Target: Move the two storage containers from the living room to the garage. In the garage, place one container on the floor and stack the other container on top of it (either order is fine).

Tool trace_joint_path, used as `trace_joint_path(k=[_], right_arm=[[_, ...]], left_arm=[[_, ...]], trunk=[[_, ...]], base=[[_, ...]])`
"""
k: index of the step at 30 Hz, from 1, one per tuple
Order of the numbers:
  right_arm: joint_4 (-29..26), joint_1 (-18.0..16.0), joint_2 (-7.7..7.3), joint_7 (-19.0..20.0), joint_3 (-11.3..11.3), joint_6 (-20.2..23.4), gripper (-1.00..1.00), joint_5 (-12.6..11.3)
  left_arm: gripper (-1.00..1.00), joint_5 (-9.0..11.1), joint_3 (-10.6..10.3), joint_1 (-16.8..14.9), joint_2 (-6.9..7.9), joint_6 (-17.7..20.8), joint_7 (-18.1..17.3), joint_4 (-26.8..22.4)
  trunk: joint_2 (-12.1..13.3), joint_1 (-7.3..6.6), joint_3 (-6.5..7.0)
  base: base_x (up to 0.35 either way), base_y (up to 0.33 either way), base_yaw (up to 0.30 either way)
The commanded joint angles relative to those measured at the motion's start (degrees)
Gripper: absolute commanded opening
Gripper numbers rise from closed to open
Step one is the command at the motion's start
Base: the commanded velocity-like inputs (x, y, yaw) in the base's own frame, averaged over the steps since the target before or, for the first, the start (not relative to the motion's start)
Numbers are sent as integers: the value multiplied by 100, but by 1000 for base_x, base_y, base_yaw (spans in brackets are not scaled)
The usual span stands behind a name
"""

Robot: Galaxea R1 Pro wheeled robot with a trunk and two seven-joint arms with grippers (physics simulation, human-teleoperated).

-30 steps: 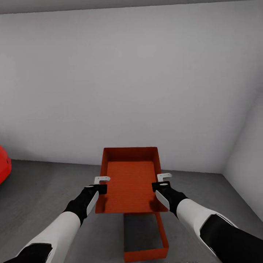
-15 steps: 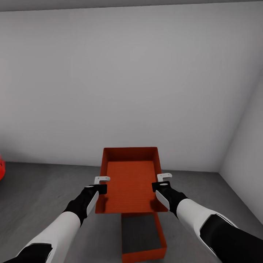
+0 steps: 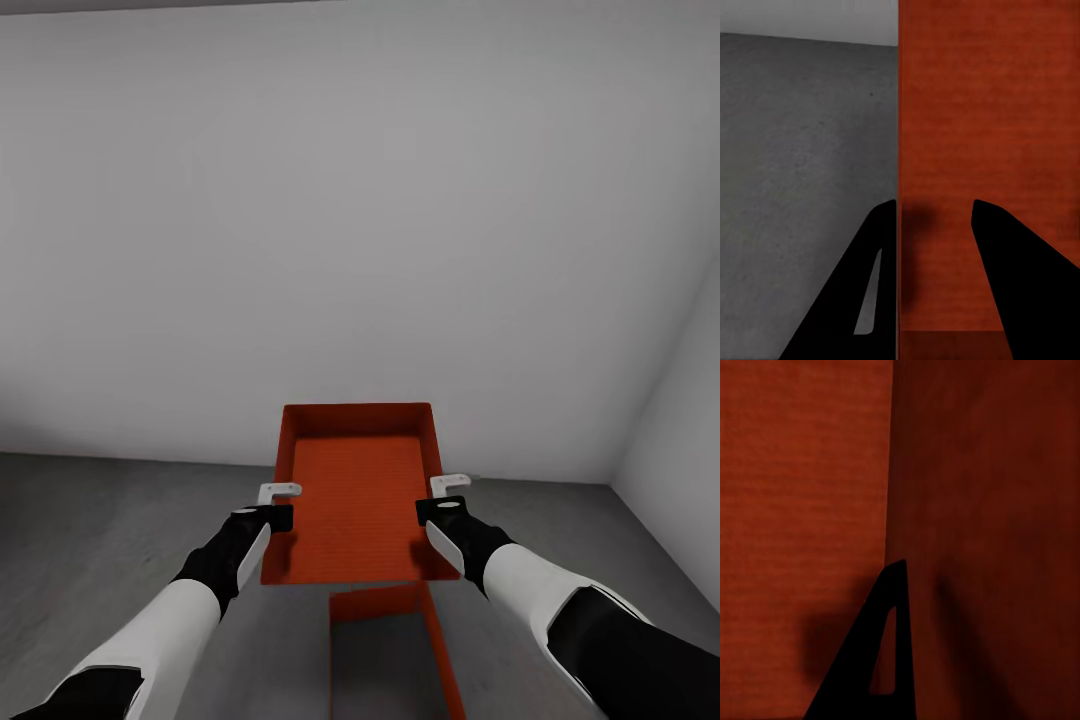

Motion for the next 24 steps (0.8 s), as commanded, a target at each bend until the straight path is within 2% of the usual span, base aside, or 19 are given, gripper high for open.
trace_joint_path(k=[1, 8, 24], right_arm=[[-18, -12, -144, -98, -102, -299, -100, 177], [-18, -12, -146, -98, -102, -294, -100, 177], [-18, -12, -137, -98, -102, -297, -100, 177]], left_arm=[[-100, 66, -30, 2, 3, 31, 51, 5], [-100, 66, -33, 2, 3, 31, 51, 5], [-100, 62, -33, 2, 3, 31, 51, 5]], trunk=[[-14, 7, -13], [-14, 7, -13], [-14, 7, -13]], base=[[322, 0, 0], [322, 0, -31], [322, 0, -228]])
